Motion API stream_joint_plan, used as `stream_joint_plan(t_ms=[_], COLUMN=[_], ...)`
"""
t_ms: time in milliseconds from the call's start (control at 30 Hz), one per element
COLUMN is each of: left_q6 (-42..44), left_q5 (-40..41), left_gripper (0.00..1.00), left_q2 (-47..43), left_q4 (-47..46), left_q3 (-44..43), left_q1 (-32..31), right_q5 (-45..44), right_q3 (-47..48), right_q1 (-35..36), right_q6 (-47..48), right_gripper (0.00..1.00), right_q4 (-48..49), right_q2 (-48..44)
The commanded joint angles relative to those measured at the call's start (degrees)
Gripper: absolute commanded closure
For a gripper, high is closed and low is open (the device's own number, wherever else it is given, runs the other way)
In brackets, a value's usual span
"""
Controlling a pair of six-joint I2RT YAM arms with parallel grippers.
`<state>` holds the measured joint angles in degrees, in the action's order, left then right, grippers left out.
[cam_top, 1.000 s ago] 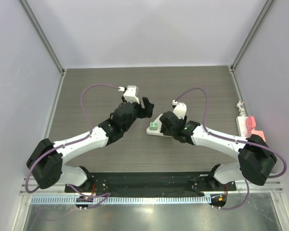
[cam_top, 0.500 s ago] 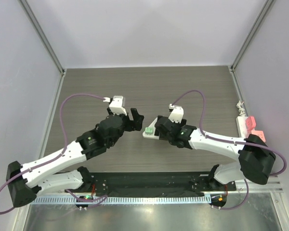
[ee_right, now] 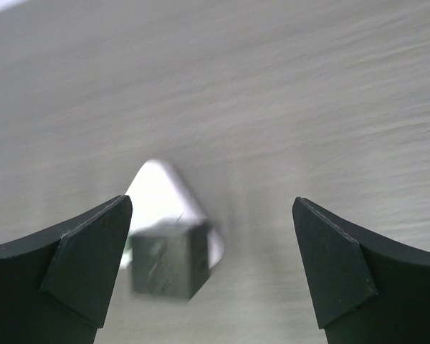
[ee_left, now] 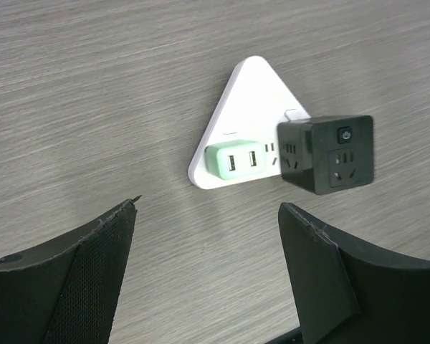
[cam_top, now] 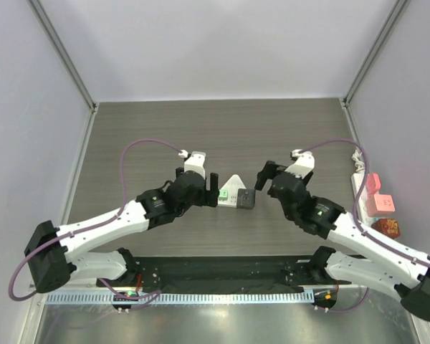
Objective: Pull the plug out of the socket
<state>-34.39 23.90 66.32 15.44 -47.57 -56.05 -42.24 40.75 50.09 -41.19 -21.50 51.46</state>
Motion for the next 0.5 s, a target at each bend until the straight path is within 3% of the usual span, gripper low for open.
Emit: stream_joint_plan(t_ms=[0,67,167,333,367,467], left_q6=[2.92,3.28,3.19,3.54,3.72,3.46], left_q5=[0.26,0.36,-0.34,-2.02,-1.67,0.09], left_gripper=[0.18,0.18,0.17,0.16,0.16,0.16], left_q2=[3.19,5.03,6.36,11.1,12.06,14.36], left_q4=[2.13,3.28,3.37,2.49,2.66,2.31], left_q3=[-5.33,-6.82,-7.71,-9.38,-9.9,-10.17], left_q1=[0.15,0.07,0.07,-0.02,-0.28,-0.64], right_q5=[-0.33,11.52,25.33,46.32,53.68,63.73], right_q3=[-0.41,0.29,1.17,2.48,3.19,5.83], right_q1=[-9.1,-19.69,-29.13,-37.85,-39.26,-42.87], right_q6=[9.18,12.7,16.3,18.25,18.08,19.13], right_gripper=[0.0,0.0,0.01,0.01,0.01,0.06], right_q4=[3.3,5.05,8.66,18.22,18.51,18.94], right_q2=[-1.45,0.47,5.2,16.19,21.0,26.83])
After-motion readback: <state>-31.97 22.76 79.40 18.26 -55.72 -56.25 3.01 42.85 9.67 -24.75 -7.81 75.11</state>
